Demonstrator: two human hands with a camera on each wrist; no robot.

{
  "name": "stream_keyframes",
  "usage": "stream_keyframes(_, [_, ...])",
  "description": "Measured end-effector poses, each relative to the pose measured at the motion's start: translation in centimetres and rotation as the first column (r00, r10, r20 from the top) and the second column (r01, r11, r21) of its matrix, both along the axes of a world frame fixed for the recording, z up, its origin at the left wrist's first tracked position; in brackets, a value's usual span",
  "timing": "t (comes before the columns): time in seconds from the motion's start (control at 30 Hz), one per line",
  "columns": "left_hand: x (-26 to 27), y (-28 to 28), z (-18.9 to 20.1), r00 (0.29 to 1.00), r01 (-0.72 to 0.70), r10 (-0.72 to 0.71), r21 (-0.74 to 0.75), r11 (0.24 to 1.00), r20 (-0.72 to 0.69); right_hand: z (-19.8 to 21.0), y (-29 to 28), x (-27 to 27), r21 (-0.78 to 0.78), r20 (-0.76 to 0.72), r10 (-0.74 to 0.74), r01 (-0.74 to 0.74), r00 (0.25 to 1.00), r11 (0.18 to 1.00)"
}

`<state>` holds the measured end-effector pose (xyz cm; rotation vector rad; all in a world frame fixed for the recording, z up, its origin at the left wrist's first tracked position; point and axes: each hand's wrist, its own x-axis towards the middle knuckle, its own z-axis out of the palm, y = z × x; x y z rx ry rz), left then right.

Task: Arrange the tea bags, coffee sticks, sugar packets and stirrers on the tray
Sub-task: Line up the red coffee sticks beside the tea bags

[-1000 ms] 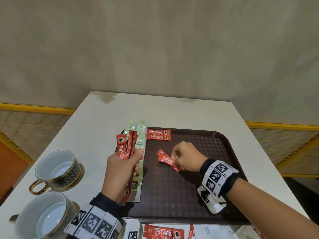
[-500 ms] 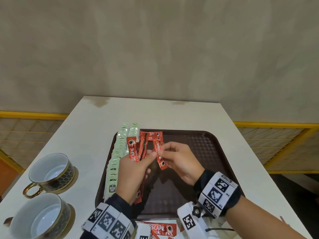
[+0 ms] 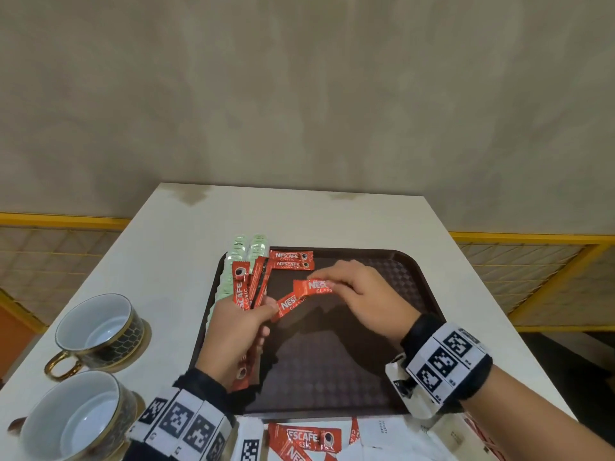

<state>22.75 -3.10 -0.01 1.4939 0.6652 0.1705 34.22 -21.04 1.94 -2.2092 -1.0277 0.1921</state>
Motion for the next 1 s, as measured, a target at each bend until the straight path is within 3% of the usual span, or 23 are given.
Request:
stream_keyframes(0.1, [-0.2, 0.5, 0.5, 0.997, 0.079, -0.079, 0.062, 0.995, 0.009, 0.9, 0.6, -0.2, -0.081, 0.082, 0.15, -0.143, 0.985, 0.986])
stream_keyframes(0.27, [-0.7, 0.6, 0.9, 0.987, 0.155, -0.159, 0.102, 0.983, 0.033, 1.2, 1.4, 0.2, -0.079, -0.046, 0.202, -0.205, 0.978, 0.976])
stream_keyframes(0.53, [-1.0, 0.0, 1.0, 0.99, 0.124, -0.125, 0.02, 0.992, 0.059, -0.1, 1.5, 0.2, 0.171, -0.335, 0.142, -0.088, 0.931, 0.981])
stream_keyframes(0.7, [-1.2, 0.0, 1.4, 0.989, 0.136, -0.145, 0.177, 0.975, 0.036, 0.0, 1.7, 0.1, 0.245, -0.404, 0.165, -0.067, 0.9, 0.967])
stream_keyframes(0.87, [-0.9, 0.6, 1.4, 0.998, 0.06, -0.065, 0.151, 0.987, 0.028, 0.3, 1.2, 0.2, 0.246, -0.53, 0.151, -0.019, 0.834, 0.969])
stream_keyframes(1.0, [-0.4, 1.2, 1.5, 0.997, 0.078, -0.082, 0.155, 0.985, 0.016, 0.6, 1.0, 1.3, 0.188, -0.604, 0.125, -0.012, 0.787, 0.982])
